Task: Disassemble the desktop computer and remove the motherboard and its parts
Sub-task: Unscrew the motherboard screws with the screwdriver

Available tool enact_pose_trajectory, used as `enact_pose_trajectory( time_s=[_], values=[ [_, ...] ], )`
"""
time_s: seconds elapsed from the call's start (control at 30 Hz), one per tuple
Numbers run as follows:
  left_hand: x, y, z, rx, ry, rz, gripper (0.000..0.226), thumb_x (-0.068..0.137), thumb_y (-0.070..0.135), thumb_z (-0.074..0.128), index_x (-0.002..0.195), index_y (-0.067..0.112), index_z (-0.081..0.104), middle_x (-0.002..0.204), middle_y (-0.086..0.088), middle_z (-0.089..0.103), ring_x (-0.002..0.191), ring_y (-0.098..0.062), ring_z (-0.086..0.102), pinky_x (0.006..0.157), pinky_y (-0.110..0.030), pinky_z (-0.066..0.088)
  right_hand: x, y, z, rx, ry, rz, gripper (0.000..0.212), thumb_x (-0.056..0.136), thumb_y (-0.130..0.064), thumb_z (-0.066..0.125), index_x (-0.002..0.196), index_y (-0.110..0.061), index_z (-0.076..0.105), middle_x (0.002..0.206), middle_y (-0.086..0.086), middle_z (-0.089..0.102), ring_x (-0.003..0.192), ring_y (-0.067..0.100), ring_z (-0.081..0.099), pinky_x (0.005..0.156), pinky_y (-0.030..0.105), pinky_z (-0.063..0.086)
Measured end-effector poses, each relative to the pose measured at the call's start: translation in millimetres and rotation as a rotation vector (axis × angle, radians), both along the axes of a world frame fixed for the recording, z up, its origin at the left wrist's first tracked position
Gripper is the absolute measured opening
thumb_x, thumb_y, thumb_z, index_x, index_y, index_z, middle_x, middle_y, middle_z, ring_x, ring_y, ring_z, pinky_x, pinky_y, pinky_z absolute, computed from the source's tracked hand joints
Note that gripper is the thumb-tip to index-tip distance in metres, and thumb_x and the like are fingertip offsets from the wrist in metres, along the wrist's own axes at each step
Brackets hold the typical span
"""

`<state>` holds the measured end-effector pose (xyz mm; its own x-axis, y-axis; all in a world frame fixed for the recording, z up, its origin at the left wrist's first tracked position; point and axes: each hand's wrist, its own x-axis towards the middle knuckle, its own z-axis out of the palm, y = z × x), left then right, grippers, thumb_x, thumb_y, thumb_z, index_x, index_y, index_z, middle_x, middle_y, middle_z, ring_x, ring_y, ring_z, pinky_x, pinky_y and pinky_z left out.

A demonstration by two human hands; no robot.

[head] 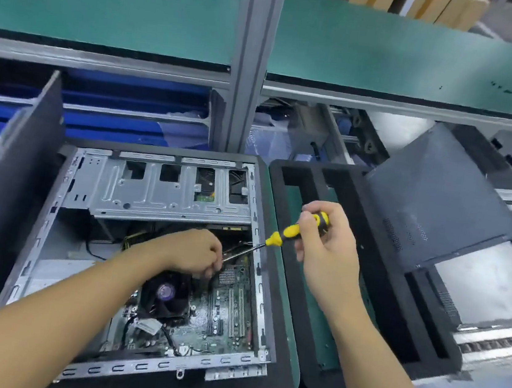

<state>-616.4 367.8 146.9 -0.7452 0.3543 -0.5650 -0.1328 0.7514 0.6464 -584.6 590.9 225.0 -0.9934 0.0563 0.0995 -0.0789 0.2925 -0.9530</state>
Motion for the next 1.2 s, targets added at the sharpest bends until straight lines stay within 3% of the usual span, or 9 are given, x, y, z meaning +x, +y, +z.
enact_pose_trajectory(
  time_s=[0.07,0.23,0.4,0.47,0.57,0.7,0.9,1.03,1.2],
  values=[
    [10,-10,-11,-0.158,0.127,-0.060,0.025,0.091,0.013,0.045,0.085,0.025,0.066,0.079,0.013,0.065,0.078,-0.009,0.062,0.073,-0.027,0.050,1,-13,-3,0.146,0.032,0.048,0.009,0.098,-0.025,0.056,0.094,-0.033,0.058,0.074,-0.004,0.058,0.063,0.022,0.058,0.060,0.032,0.048],
    [22,0,-27,-0.219,0.479,0.077,0.019,0.089,0.029,0.048,0.092,0.030,0.067,0.088,0.014,0.064,0.081,-0.010,0.061,0.063,-0.029,0.045,6,-31,-14,0.523,0.138,0.169,0.013,0.097,-0.017,0.061,0.108,-0.022,0.065,0.094,-0.009,0.061,0.074,0.006,0.056,0.070,0.014,0.043],
    [21,14,-52,-0.323,0.533,-0.225,0.059,0.090,0.052,0.050,0.142,0.024,0.049,0.146,-0.003,0.046,0.129,-0.026,0.049,0.103,-0.041,0.045,12,-40,-18,0.751,0.114,0.266,0.021,0.098,-0.014,0.057,0.118,-0.013,0.065,0.106,0.002,0.061,0.090,0.020,0.059,0.083,0.030,0.046],
    [15,20,-64,-0.367,0.537,-0.244,0.069,0.090,0.058,0.053,0.149,0.025,0.036,0.144,-0.006,0.045,0.130,-0.029,0.047,0.103,-0.042,0.042,12,-45,-20,0.806,0.072,0.275,0.026,0.100,-0.016,0.054,0.124,-0.014,0.064,0.112,0.003,0.062,0.099,0.022,0.060,0.088,0.031,0.046],
    [3,24,-72,-0.405,0.439,-0.170,0.063,0.090,0.059,0.056,0.139,0.022,0.043,0.125,-0.009,0.057,0.117,-0.033,0.057,0.092,-0.042,0.046,11,-55,-24,0.854,0.003,0.279,0.031,0.102,-0.018,0.049,0.131,-0.015,0.062,0.121,0.004,0.062,0.110,0.023,0.058,0.095,0.031,0.044],
    [-8,17,-74,-0.371,0.434,-0.136,0.030,0.093,0.022,0.055,0.122,0.020,0.053,0.109,-0.008,0.067,0.098,-0.031,0.065,0.073,-0.038,0.050,7,-66,-34,0.959,-0.064,0.297,0.028,0.103,-0.020,0.049,0.128,-0.015,0.060,0.119,0.004,0.061,0.109,0.025,0.056,0.089,0.035,0.045],
    [-11,3,-82,-0.087,0.379,-0.021,0.053,0.086,0.002,0.052,0.129,0.033,0.055,0.122,-0.003,0.067,0.106,-0.030,0.064,0.079,-0.034,0.051,-1,-69,-44,1.031,-0.106,0.308,0.027,0.103,-0.016,0.048,0.127,-0.010,0.060,0.117,0.007,0.060,0.105,0.027,0.057,0.087,0.039,0.047],
    [-12,-1,-83,-0.006,0.361,-0.040,0.050,0.085,0.004,0.045,0.108,0.047,0.058,0.112,0.005,0.067,0.091,-0.025,0.062,0.060,-0.029,0.037,-4,-69,-46,1.069,-0.119,0.347,0.024,0.101,-0.013,0.051,0.122,-0.009,0.062,0.113,0.008,0.061,0.104,0.028,0.056,0.086,0.040,0.046],
    [-11,4,-87,-0.112,0.380,-0.081,0.052,0.092,0.019,0.048,0.133,0.051,0.053,0.137,0.004,0.060,0.122,-0.026,0.057,0.090,-0.033,0.047,-9,-69,-48,1.081,-0.120,0.369,0.024,0.100,-0.013,0.053,0.122,-0.007,0.063,0.115,0.009,0.063,0.108,0.028,0.056,0.089,0.038,0.045]
  ],
)
